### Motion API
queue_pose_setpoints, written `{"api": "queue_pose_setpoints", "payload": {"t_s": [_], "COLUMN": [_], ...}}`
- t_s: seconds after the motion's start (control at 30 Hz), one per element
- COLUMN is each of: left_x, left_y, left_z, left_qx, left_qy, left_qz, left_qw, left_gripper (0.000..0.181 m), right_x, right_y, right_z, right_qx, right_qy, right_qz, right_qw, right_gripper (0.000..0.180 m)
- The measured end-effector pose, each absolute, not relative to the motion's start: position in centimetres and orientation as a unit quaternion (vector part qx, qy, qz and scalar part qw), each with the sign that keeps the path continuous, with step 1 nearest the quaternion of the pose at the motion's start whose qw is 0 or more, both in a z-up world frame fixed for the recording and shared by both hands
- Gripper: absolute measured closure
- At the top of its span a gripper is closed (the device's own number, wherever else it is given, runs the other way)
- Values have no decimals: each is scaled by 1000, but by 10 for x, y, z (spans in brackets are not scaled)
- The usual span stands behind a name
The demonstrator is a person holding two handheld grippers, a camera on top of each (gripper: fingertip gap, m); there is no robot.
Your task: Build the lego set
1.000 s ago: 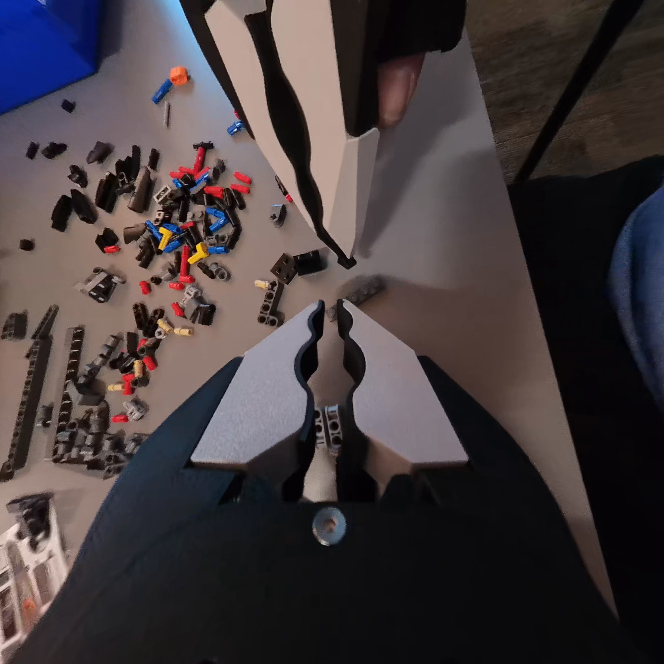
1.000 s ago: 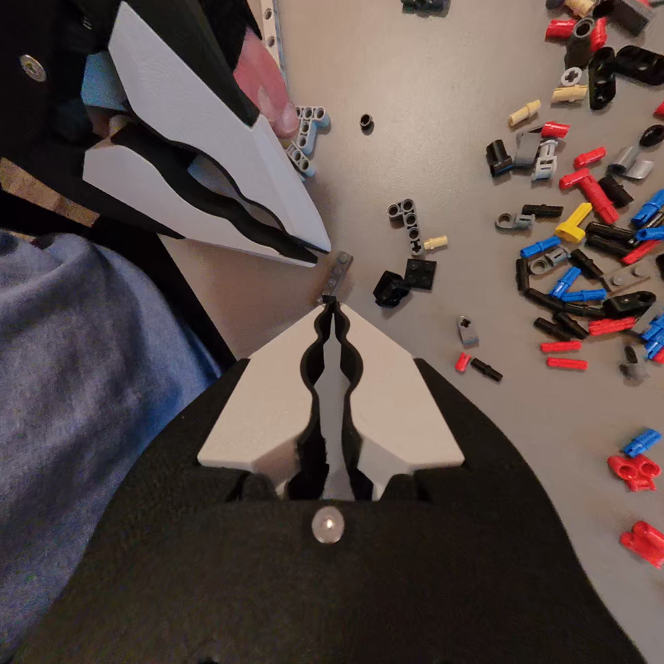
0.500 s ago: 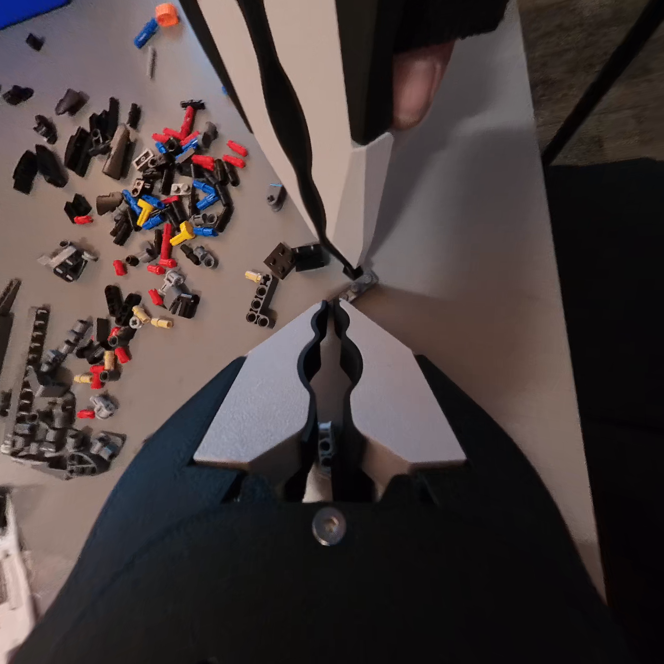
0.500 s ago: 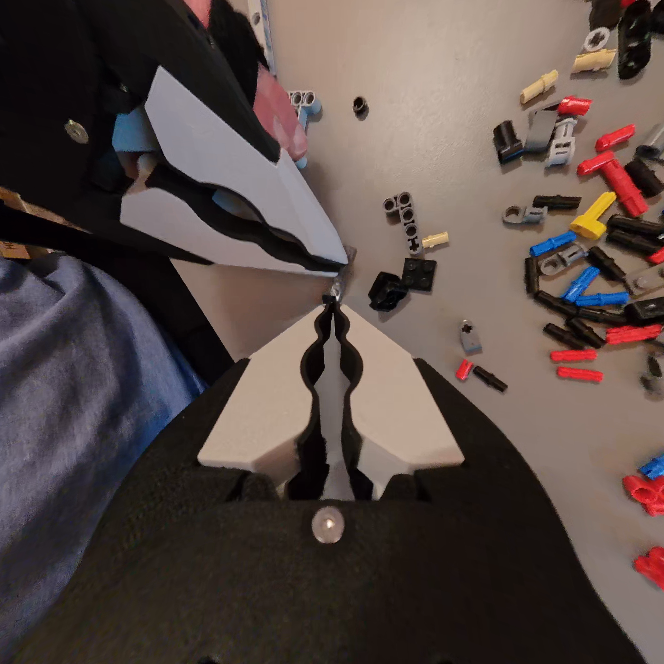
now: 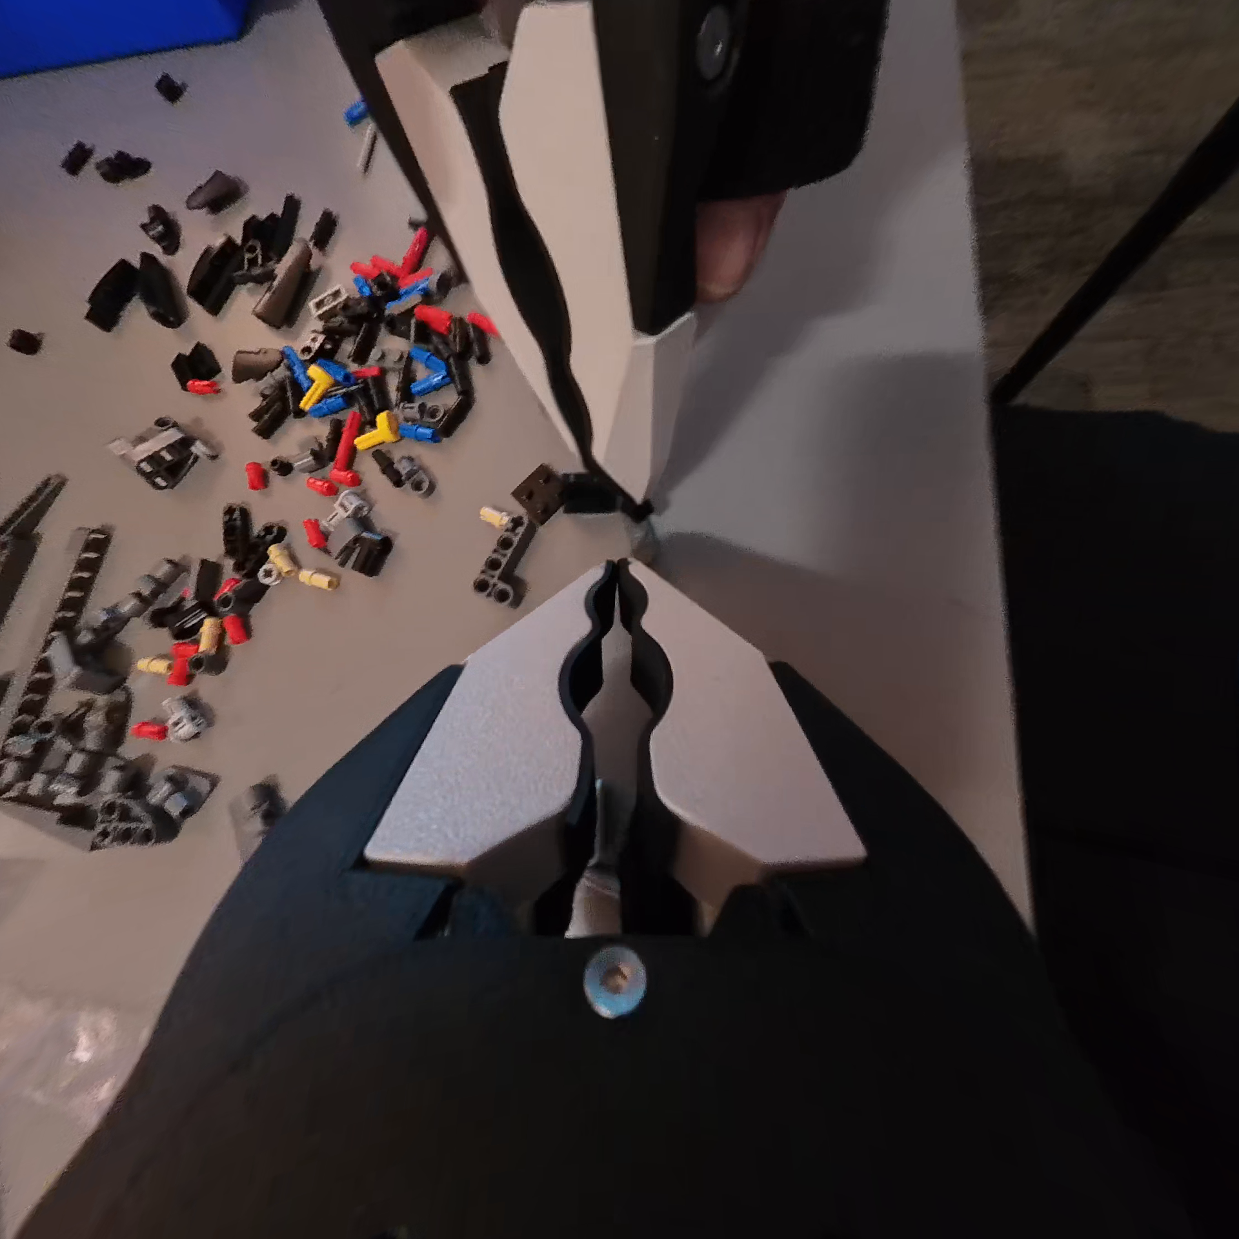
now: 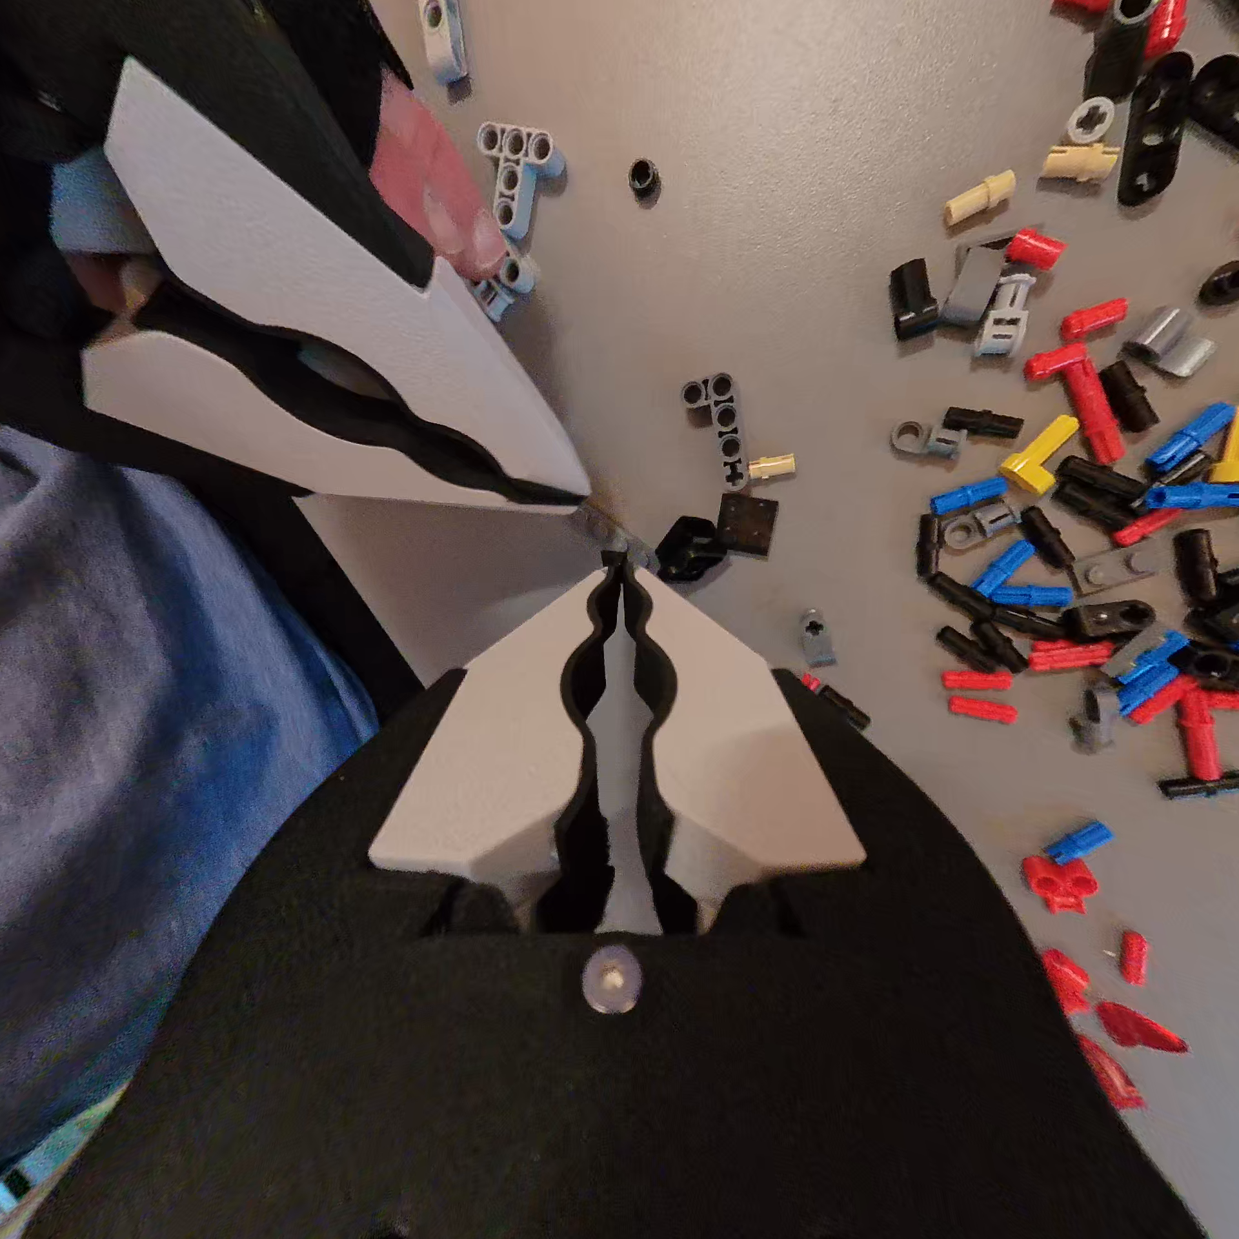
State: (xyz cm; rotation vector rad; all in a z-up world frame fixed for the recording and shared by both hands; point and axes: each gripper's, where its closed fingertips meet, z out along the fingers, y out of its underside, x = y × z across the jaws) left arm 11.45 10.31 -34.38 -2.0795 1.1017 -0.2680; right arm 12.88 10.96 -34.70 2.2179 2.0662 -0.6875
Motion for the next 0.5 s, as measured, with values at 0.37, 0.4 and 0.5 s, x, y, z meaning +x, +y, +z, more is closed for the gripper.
{"api": "queue_pose_setpoints", "payload": {"t_s": [0.37,0.4,0.5], "left_x": [124,124,122], "left_y": [97,97,99], "left_z": [-357,-357,-357], "left_qx": [-803,-802,-801], "left_qy": [459,461,464], "left_qz": [-77,-76,-76], "left_qw": [372,372,370], "left_gripper": [181,181,181], "right_x": [129,128,123], "right_y": [113,113,114], "right_z": [-353,-353,-350], "right_qx": [575,559,536], "right_qy": [801,814,829], "right_qz": [-164,-160,-161], "right_qw": [22,20,18], "right_gripper": [180,180,180]}}
